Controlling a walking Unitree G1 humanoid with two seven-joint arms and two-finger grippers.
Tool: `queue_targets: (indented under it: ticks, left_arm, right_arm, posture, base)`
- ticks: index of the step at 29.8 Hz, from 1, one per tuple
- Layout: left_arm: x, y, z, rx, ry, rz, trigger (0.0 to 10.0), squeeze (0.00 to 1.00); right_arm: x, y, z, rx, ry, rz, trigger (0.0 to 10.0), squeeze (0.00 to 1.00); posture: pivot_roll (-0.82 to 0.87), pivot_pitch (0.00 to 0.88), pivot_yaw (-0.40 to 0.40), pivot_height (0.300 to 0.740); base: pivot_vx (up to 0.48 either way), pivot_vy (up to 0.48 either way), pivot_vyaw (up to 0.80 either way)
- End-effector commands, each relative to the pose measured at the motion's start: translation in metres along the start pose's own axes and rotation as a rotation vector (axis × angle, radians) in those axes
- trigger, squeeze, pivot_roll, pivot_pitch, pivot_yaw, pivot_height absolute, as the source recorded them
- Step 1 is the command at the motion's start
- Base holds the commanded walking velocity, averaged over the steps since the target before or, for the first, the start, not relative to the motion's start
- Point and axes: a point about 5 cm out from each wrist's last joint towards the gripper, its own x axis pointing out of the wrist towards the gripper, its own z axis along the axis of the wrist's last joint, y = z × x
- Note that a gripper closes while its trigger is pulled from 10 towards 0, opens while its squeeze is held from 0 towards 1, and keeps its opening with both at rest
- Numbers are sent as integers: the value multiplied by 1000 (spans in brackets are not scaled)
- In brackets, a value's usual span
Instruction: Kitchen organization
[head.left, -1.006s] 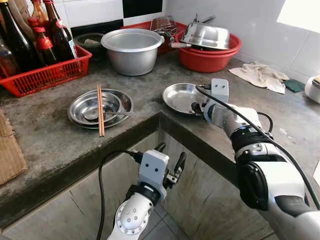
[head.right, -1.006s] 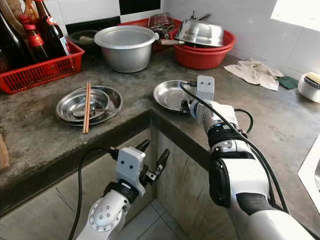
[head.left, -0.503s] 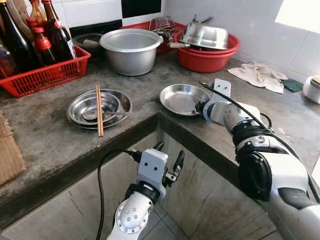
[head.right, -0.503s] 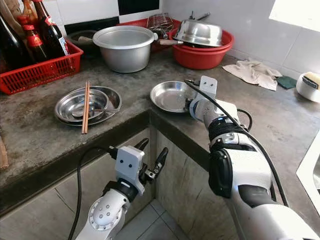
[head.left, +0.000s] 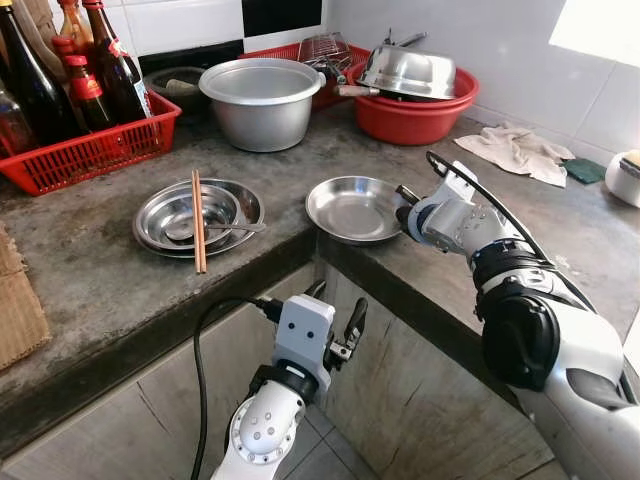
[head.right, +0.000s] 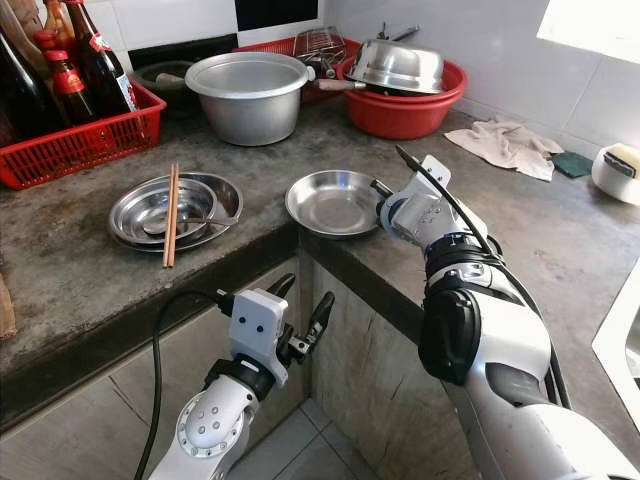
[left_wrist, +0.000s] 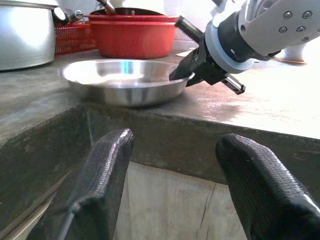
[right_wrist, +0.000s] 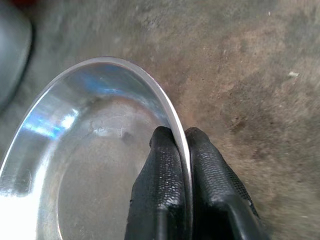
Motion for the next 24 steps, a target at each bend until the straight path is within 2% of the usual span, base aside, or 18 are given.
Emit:
queue_targets:
  ticks: [1,4,5,6,8,10,11,13,14,16,17,18,19,21,23,24]
  left_arm:
    - [2,0,0,2,-3,3,10000,0]
    - [3,1,0,5,-5,3,10000,0]
    - [4,2,0,7,-7,3,10000,0]
    - [4,2,0,7,-7,3,10000,0]
    - [5,4,0,11,-10,5,10000,0]
    - [6,6,0,11,-10,11,10000,0]
    - [6,7,0,11,-9,12,10000,0]
    - [7,8,1,3,-13,20,10000,0]
    - [8,11,1,-10,-14,31,10000,0]
    - [10,13,1,-19,-14,35,10000,0]
    - [12,16,1,-44,-11,48,10000,0]
    - [12,16,1,-44,-11,48,10000,0]
    - [14,17,1,-54,-9,50,10000,0]
    - [15,18,2,-53,-9,48,10000,0]
    - [17,19,1,-44,-12,32,10000,0]
    - [17,19,1,-44,-12,32,10000,0]
  right_arm:
    - [-4,2,15,80,-84,30,0,0]
    - [-8,1,25,140,-157,61,0,0]
    - [-13,-1,33,173,-239,75,0,0]
    - [-13,-1,33,173,-239,75,0,0]
    - [-25,0,45,155,-388,123,0,0]
    - [-37,-3,48,39,-493,114,0,0]
    - [-39,-3,49,23,-507,117,0,0]
    - [-54,-6,48,-99,-625,134,0,0]
    - [-72,-7,45,-232,-748,133,0,0]
    - [-85,-7,39,-351,-819,121,0,0]
    - [-99,-11,31,-484,-900,95,0,0]
    - [-99,-11,31,-484,-900,95,0,0]
    - [-108,-15,23,-555,-938,77,0,0]
    - [-110,-17,21,-567,-943,73,0,0]
    - [-120,-29,8,-626,-942,44,0,0]
    - [-120,-29,8,-626,-942,44,0,0]
  posture:
    - [140,15,-98,740]
    - [140,9,-94,740]
    - [140,4,-88,740]
    - [140,4,-88,740]
    - [135,0,-76,740]
    - [134,0,-73,740]
    - [134,0,-73,740]
    - [130,0,-64,740]
    - [126,0,-58,740]
    - [121,0,-49,740]
    - [114,0,-45,740]
    - [114,0,-45,740]
    - [110,0,-38,740]
    - [110,0,-38,740]
    - [102,0,-26,740]
    - [102,0,-26,740]
  base:
    - [0,0,0]
    - [0,0,0]
    - [0,0,0]
    - [0,0,0]
    - [0,0,0]
    - [0,0,0]
    - [0,0,0]
    - [0,0,0]
    - [0,0,0]
    - [0,0,0]
    - [0,0,0]
    - [0,0,0]
    - [0,0,0]
    - [0,0,0]
    - [0,0,0]
    - [0,0,0]
